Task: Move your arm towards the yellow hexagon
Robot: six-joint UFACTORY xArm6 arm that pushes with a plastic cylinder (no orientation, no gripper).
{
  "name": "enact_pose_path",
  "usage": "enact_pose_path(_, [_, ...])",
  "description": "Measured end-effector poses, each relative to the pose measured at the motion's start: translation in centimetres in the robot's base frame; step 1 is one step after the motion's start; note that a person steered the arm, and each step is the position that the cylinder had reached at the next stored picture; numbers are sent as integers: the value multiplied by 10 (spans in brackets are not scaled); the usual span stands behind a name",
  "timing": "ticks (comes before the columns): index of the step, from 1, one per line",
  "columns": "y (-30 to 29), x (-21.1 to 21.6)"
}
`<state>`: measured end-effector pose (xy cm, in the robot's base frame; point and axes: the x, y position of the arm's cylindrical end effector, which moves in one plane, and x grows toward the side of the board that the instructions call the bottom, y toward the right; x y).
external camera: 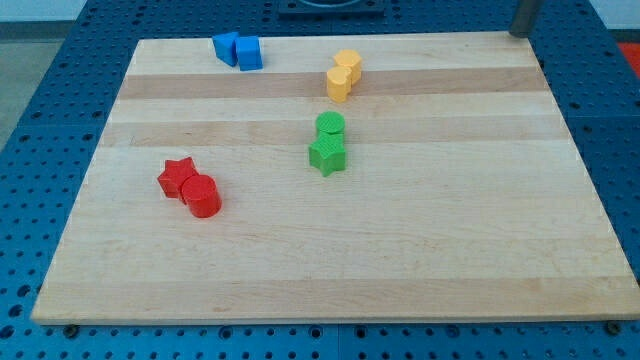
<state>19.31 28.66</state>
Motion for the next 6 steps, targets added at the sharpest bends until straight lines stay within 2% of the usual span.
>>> enact_pose_path(2, [-21,0])
enact_pose_path(3, [-71,0])
enact_pose_path(5, [-237,9])
enact_pose_path(6, [-297,46])
